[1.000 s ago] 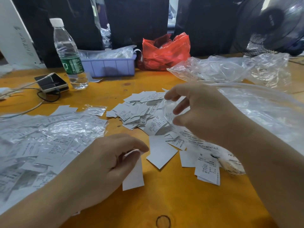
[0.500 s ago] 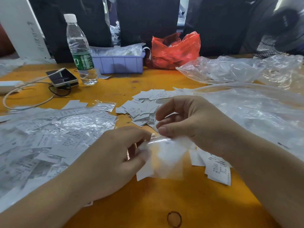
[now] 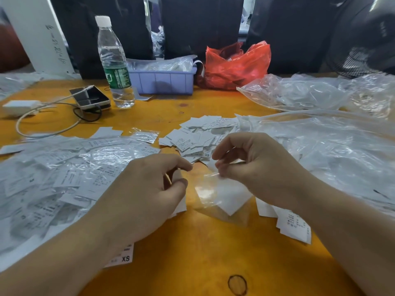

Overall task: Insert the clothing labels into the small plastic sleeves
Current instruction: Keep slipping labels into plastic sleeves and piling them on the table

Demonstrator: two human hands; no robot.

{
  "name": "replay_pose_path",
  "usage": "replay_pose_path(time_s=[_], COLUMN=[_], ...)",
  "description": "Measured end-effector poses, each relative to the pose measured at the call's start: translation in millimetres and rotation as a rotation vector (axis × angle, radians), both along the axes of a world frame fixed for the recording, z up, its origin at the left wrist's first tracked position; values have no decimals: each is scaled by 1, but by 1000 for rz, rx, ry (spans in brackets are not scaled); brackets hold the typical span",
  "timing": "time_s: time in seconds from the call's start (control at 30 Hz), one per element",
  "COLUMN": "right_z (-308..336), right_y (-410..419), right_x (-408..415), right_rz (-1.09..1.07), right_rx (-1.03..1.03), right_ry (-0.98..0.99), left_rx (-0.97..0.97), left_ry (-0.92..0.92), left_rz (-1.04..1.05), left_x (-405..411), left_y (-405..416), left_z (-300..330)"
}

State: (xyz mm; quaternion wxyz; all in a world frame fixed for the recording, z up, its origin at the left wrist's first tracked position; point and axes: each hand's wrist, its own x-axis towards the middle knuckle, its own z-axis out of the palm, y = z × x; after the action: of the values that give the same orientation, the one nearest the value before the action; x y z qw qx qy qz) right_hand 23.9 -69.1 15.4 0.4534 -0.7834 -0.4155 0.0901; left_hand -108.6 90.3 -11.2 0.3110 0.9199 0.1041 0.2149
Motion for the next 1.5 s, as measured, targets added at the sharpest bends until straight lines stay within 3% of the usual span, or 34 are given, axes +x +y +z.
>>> replay_pose_path(time_s=[0.27,0.67,1.23,1.5], right_z=[-1,-2,-5,-1], right_y=[0,2,4,1], right_x=[1,2,8,4], right_rz=[15,15,-201,-127], right_rx=[15,121,394,454], right_ry=[51,137,151,279], left_rx=[-11,-79,-4,-35], left_ry=[-63,28,-17,-13], left_rz=[59,34,35,42], left_x=[-1,-1,-1,1], left_y=[4,-3,5,3], left_z=[5,6,5,3])
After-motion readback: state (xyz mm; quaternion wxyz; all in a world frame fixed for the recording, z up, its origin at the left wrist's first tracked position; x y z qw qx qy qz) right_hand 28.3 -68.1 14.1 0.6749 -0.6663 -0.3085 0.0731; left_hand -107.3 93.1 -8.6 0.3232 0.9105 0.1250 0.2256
